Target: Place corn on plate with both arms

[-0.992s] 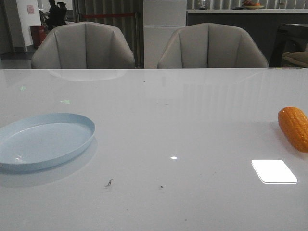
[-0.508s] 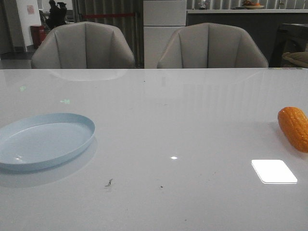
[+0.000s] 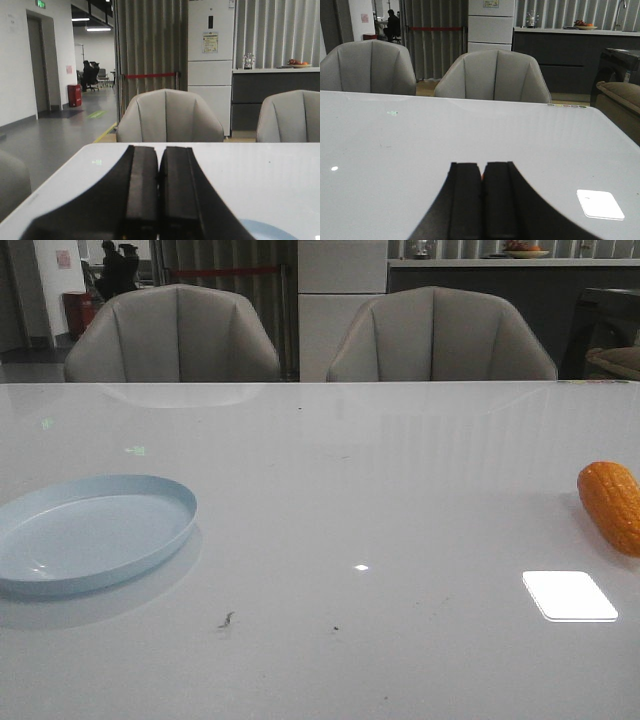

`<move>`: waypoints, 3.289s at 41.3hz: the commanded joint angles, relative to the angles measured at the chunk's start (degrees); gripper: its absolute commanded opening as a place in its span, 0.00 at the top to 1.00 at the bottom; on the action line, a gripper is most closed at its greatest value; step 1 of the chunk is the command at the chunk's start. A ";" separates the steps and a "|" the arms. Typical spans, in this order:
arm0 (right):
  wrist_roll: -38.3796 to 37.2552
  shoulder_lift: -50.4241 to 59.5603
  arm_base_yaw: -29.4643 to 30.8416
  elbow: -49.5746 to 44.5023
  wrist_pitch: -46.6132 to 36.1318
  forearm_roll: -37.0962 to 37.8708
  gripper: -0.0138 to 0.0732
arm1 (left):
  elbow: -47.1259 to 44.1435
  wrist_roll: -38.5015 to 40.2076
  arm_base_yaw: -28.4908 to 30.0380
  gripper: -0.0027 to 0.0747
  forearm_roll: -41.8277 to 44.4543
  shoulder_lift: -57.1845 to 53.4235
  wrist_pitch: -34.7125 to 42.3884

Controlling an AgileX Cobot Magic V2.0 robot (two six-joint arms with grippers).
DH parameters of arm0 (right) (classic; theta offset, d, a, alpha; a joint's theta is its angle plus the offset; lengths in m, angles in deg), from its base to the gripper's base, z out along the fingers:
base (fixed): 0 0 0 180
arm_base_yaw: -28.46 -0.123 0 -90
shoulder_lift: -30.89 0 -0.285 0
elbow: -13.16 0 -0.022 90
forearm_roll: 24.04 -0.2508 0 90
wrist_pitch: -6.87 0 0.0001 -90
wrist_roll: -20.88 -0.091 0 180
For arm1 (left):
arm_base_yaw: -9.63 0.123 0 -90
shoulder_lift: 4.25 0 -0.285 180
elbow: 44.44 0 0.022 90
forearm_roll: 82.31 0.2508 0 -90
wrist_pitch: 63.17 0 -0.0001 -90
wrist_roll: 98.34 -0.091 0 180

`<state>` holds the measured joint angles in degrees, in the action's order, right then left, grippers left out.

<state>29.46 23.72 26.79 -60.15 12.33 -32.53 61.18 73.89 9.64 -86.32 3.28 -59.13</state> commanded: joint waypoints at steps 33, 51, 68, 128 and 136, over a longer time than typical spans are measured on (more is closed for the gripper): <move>0.07 -30.86 0.06 26.05 7.31 0.10 0.81 | 26.40 0.22 -0.38 0.84 1.76 28.16 -13.28; 0.07 -38.72 0.06 26.00 18.74 0.10 0.81 | 26.40 0.22 -0.38 0.54 -1.24 38.14 -24.29; 0.07 -42.67 0.06 26.00 19.95 0.10 0.18 | 26.40 0.22 -0.38 0.33 -1.24 40.30 -24.92; 0.07 -43.19 0.06 26.00 20.25 0.10 0.17 | 72.19 -1.45 -3.50 0.33 -3.31 99.32 -52.76; 0.07 -43.19 0.06 26.00 20.32 0.10 0.17 | 73.55 -1.45 -4.37 0.41 -3.39 104.24 -52.35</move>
<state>29.46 -19.48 26.79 -36.32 36.43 -32.53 132.69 72.44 5.63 -88.96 108.88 -112.49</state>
